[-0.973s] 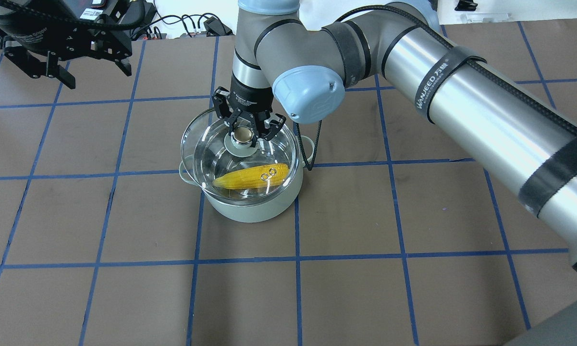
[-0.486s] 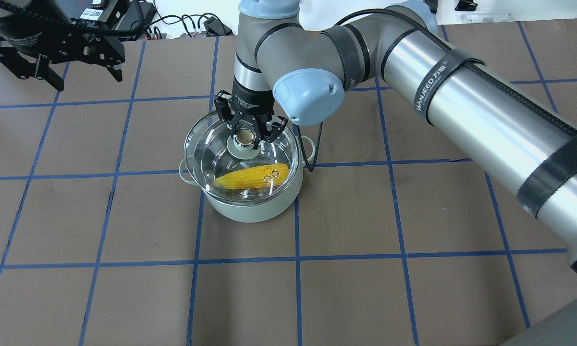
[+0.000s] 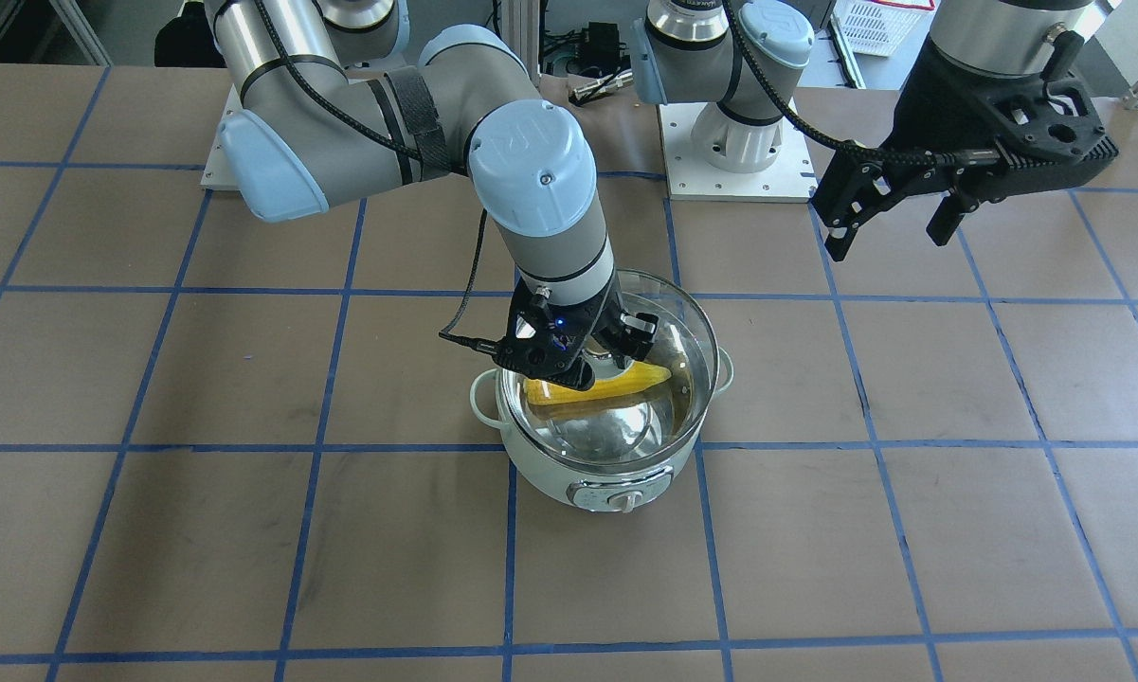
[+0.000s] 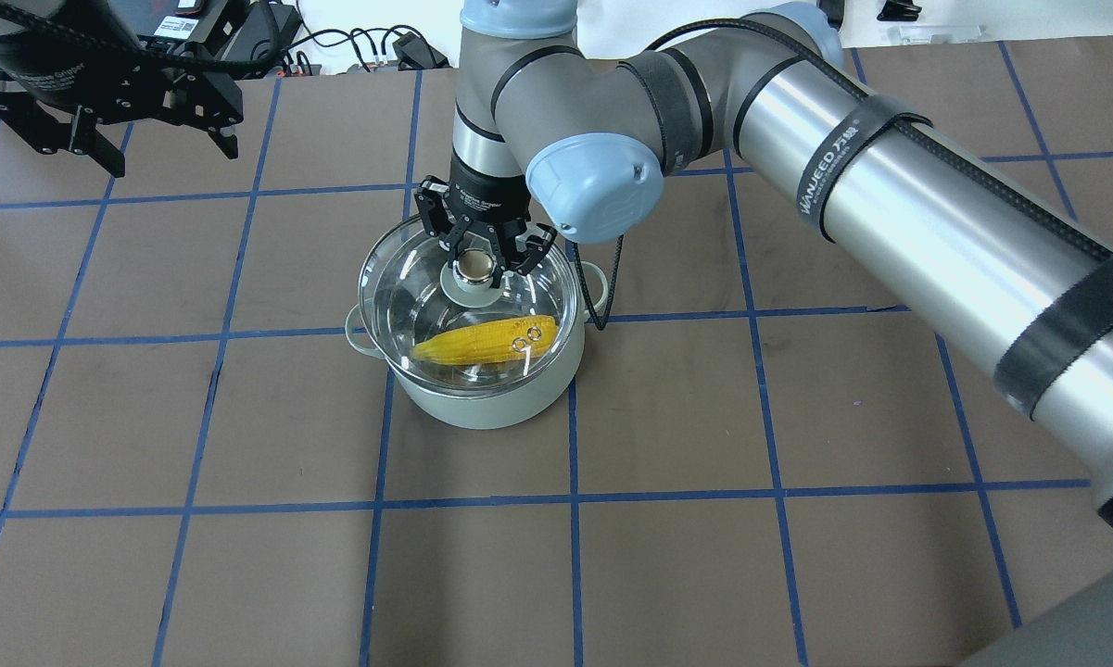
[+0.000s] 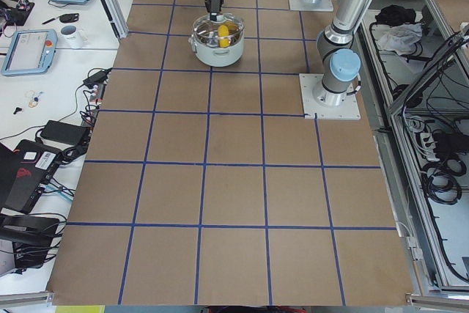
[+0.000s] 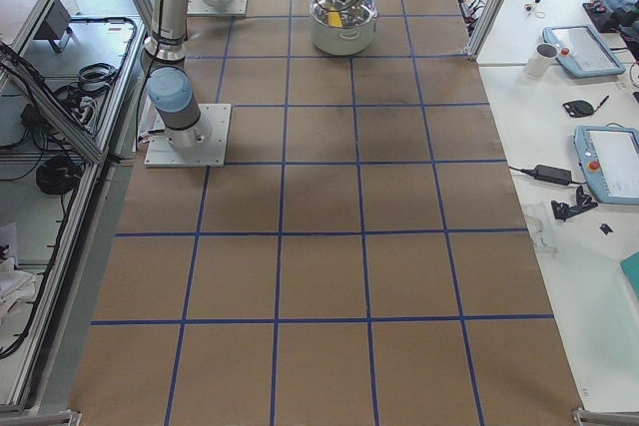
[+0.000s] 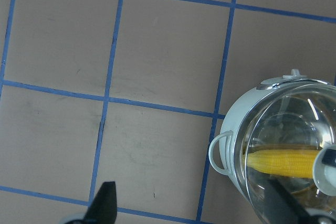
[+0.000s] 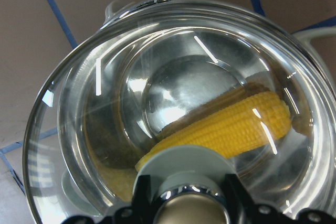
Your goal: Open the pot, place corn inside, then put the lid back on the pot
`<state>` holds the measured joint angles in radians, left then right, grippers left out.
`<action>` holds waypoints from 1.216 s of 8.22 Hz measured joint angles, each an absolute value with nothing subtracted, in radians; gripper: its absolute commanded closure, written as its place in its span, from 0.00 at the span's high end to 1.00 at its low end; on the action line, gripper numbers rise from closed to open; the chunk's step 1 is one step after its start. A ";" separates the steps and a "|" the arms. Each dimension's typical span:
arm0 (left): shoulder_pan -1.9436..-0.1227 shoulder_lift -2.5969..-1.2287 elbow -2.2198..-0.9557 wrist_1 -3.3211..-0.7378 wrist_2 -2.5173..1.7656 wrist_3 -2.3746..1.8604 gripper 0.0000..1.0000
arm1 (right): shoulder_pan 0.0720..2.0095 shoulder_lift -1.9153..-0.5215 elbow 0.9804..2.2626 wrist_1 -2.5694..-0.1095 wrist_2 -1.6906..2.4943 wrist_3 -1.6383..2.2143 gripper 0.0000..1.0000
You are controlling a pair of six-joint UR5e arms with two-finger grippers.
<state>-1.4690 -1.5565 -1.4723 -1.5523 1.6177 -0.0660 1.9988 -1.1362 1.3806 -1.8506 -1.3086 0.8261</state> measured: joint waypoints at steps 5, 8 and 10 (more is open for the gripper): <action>-1.472 -1.557 -1.480 -1.552 1.616 -0.066 1.00 | 1.999 -1.125 1.383 -1.854 -1.307 0.835 0.07; -1.472 -1.557 -1.482 -1.552 1.615 -0.066 1.00 | 1.999 -1.123 1.397 -1.855 -1.296 0.862 0.07; -1.472 -1.557 -1.482 -1.552 1.607 -0.065 1.00 | 1.998 -1.124 1.406 -1.855 -1.294 0.869 0.06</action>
<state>-1.4724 -1.5565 -1.4822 -1.5524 1.6066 -0.0654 1.9983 -1.1242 1.4062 -1.8547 -1.2937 0.8687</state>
